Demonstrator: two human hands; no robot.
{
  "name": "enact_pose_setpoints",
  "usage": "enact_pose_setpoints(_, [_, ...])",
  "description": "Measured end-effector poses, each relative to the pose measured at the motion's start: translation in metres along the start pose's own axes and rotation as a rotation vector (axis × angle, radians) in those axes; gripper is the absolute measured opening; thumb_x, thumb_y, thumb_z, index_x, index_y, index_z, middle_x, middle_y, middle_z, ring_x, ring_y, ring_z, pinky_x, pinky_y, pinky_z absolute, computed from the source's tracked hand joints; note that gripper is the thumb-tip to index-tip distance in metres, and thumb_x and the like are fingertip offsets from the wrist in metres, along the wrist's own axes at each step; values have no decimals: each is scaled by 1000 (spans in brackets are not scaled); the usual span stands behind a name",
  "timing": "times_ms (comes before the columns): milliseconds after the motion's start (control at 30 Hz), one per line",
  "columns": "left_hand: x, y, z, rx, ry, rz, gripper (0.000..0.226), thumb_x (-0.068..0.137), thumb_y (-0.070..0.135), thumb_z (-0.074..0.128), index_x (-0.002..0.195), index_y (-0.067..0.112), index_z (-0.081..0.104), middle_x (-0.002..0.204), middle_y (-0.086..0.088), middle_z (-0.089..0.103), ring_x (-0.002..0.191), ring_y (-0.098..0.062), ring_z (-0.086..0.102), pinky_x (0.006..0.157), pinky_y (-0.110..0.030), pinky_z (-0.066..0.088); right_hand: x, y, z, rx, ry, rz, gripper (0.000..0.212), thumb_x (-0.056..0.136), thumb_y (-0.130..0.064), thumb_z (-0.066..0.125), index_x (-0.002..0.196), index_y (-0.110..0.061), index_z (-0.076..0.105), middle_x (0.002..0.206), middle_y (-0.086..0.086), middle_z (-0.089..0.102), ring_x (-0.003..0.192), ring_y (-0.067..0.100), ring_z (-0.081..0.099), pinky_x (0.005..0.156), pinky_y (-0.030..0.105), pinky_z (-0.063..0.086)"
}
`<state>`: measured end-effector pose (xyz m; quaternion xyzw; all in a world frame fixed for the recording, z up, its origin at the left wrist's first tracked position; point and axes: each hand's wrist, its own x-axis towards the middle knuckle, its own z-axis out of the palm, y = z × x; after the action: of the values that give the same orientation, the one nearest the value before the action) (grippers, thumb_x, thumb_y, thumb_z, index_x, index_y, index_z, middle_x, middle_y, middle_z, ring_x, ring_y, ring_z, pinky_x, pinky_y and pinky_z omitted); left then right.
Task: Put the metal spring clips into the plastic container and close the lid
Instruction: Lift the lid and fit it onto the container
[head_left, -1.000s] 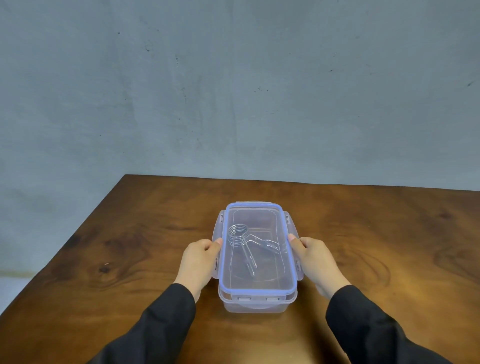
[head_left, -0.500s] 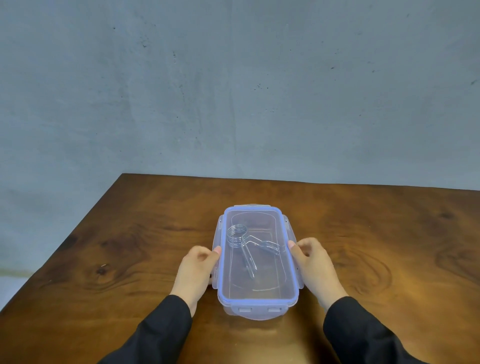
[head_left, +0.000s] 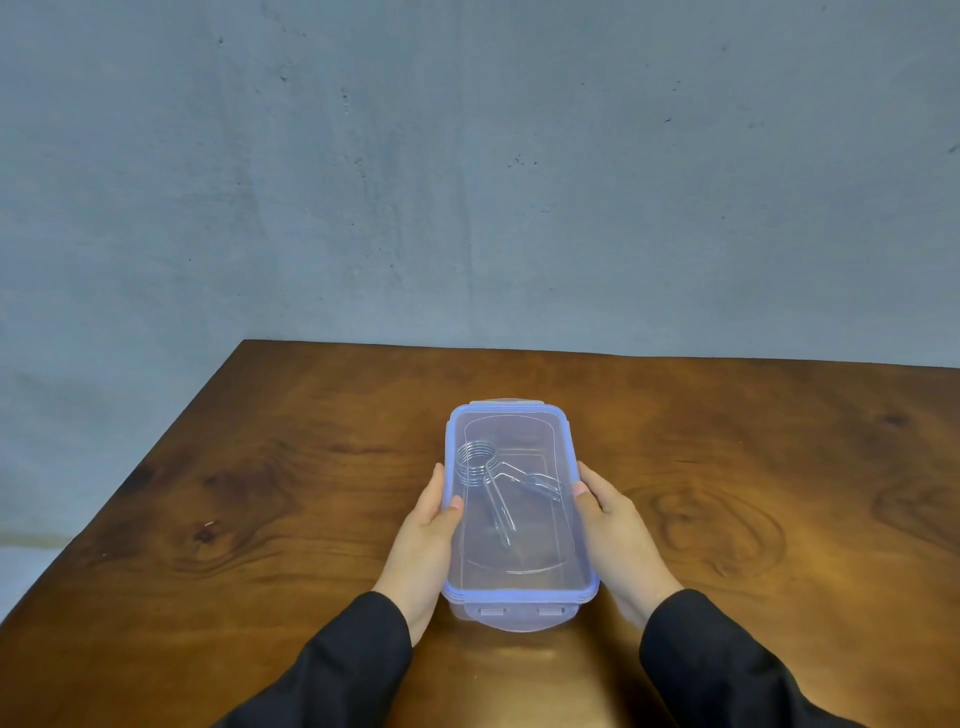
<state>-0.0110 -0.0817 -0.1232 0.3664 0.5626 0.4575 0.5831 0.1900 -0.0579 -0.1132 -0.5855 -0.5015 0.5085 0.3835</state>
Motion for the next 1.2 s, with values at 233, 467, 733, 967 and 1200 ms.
enact_pose_setpoints(233, [1,-3,-3,-15,-23,-26,54,110,25,44,160,40,28,150,19,54,135,-12,56,117,-43,44,-3,0,4,99,9,26,36,108,-30,36,128,-45,62,115,-18,74,103,5,70,79,28,61])
enact_pose_setpoints(467, [-6,0,-8,711,-1,282,63,99,62,36,153,55,4,163,33,-13,148,11,-21,130,-39,-2,22,-17,-12,-407,140,-186,58,104,-40,43,157,-21,29,166,-2,22,151,18,25,117,33,25])
enact_pose_setpoints(733, [-7,-14,-18,1393,-255,604,112,73,95,27,163,30,10,169,16,-13,147,8,-33,123,-30,-24,114,-54,9,-1014,-226,-334,61,103,-49,36,154,-16,33,162,3,31,148,27,28,121,55,16])
enact_pose_setpoints(967, [8,-35,-25,1370,-165,902,100,83,85,47,153,13,44,164,1,34,158,-9,7,128,-35,3,126,-35,25,-1042,-103,-347,49,103,-51,31,131,-19,55,127,2,60,118,26,49,97,49,41])
enact_pose_setpoints(1200, [14,-43,-27,1405,-61,1183,77,88,72,55,135,11,64,146,-7,63,144,-25,47,123,-49,26,132,-31,30,-999,-14,-340,43,102,-47,33,115,-20,63,113,0,66,105,25,55,89,47,45])
